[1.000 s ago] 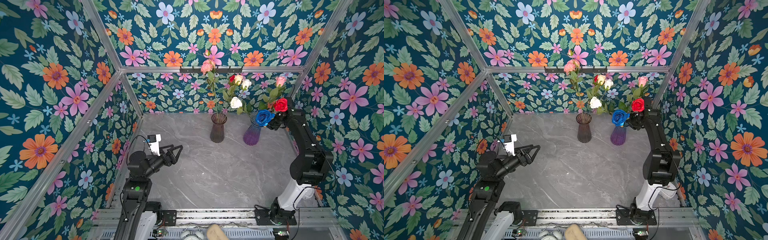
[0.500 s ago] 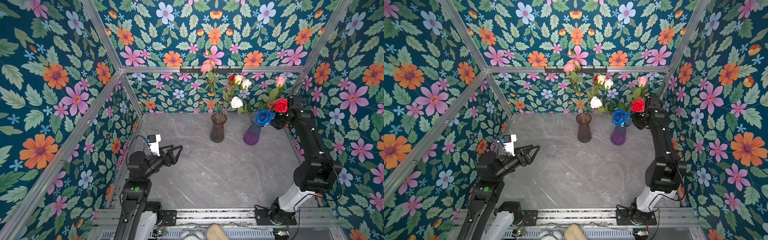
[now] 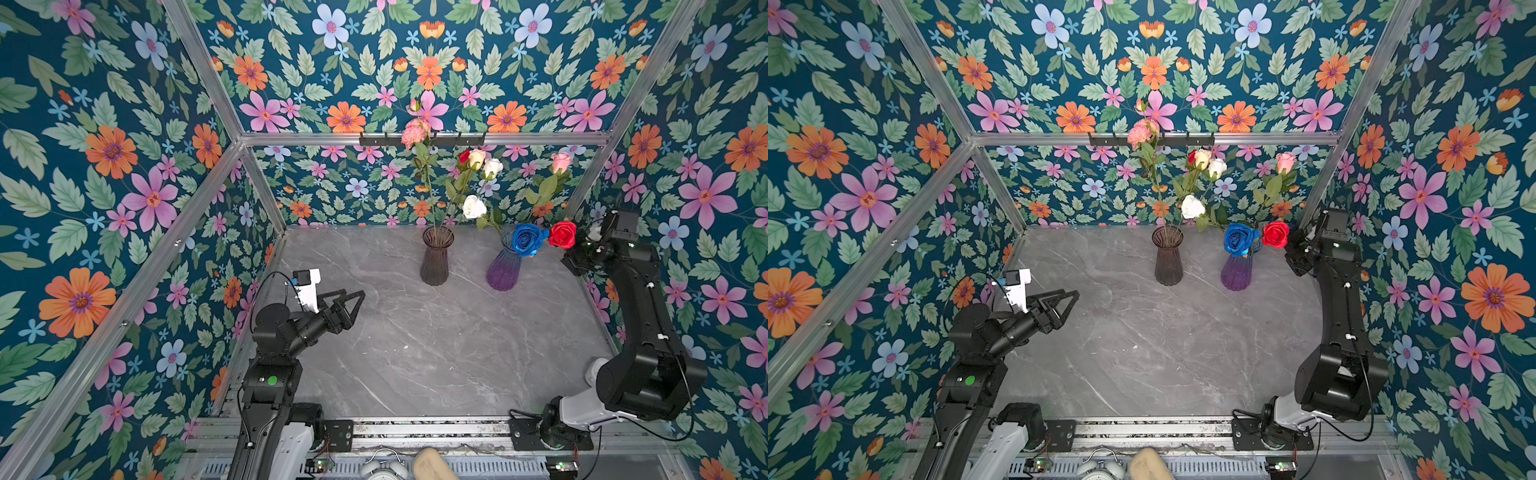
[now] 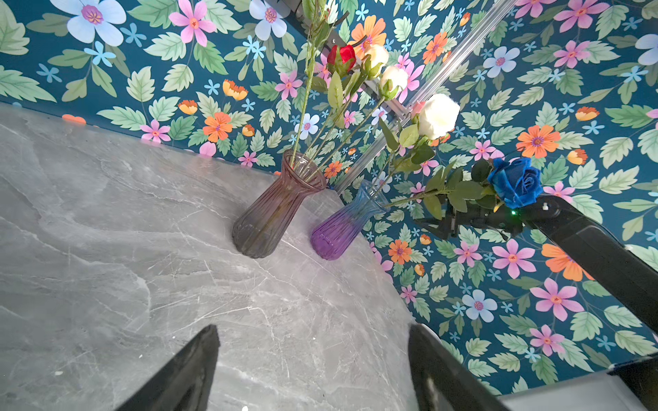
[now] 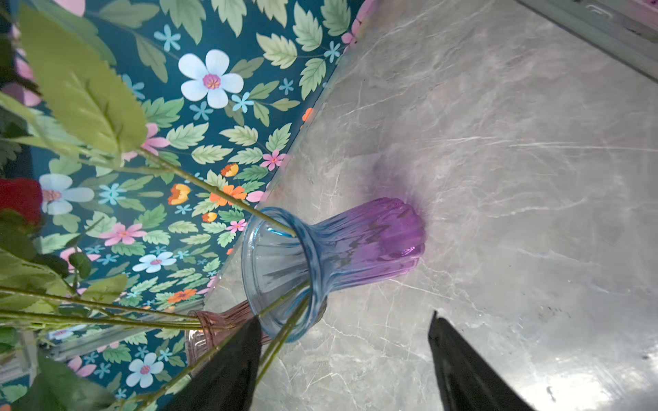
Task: Arrange flowers in a vase
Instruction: Place the vase at the top-right of the table, then reset both arms
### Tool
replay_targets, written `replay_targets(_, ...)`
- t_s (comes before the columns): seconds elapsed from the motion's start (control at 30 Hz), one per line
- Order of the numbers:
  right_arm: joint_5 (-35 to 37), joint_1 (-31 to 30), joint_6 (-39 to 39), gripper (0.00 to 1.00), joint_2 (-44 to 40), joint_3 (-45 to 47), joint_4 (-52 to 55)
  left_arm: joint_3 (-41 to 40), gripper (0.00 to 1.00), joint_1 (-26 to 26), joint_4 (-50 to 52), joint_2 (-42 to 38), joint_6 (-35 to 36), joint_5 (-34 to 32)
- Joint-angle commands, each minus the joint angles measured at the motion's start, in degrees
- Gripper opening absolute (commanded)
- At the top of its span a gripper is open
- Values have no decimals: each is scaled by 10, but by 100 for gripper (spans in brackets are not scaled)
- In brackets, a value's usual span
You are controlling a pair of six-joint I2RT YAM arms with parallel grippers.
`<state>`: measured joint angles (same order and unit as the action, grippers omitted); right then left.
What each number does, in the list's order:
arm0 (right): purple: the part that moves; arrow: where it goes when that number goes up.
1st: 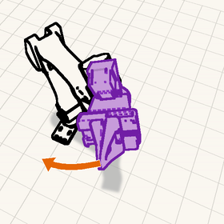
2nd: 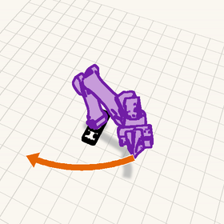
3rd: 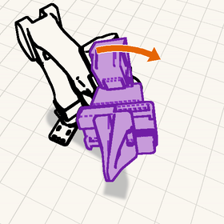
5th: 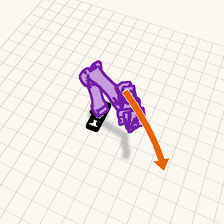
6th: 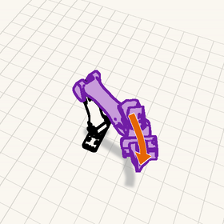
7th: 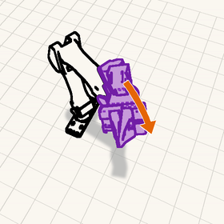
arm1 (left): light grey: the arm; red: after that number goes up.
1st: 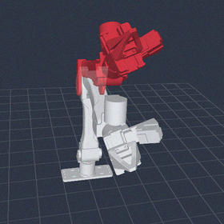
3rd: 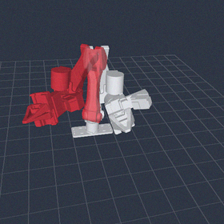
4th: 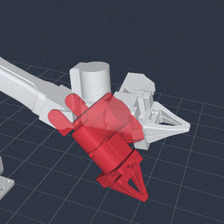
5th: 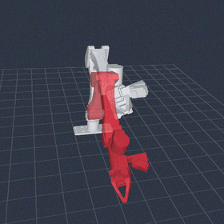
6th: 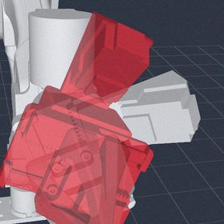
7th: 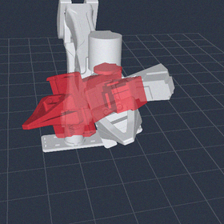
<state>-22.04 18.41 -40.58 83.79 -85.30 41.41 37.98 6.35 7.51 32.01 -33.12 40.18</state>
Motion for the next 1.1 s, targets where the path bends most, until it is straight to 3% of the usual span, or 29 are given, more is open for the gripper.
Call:
replay_targets(0.0,-7,21,-29,76,-38,34,-38,9,87,-1,0,-1,5,-3)
replay_targets(0.27,18,34,0,76,-201,167,-66,9,91,-1,17,-6,13,-43)
replay_targets(0.37,33,28,15,78,-286,252,-81,9,100,-1,61,-18,30,-123)
replay_targets(0.5,81,-8,40,82,-413,359,-87,-10,100,-1,92,-38,26,-224)
replay_targets(0.6,129,-93,58,87,-488,432,-121,-32,100,-1,93,-47,17,-284)
replay_targets(0.7,227,-220,92,92,-512,476,-140,-51,100,-1,92,-54,16,-353)
replay_targets(0.83,482,-425,176,94,-463,484,-145,-94,99,-1,88,-73,25,-441)
replay_targets(0.9,615,-516,259,99,-424,503,-192,-125,98,-1,70,-94,14,-460)
replay_targets(0.97,656,-555,378,99,-399,553,-298,-156,97,-1,48,-126,12,-461)
replay_targets(1.07,655,-554,446,99,-410,640,-448,-196,98,-1,25,-183,11,-481)
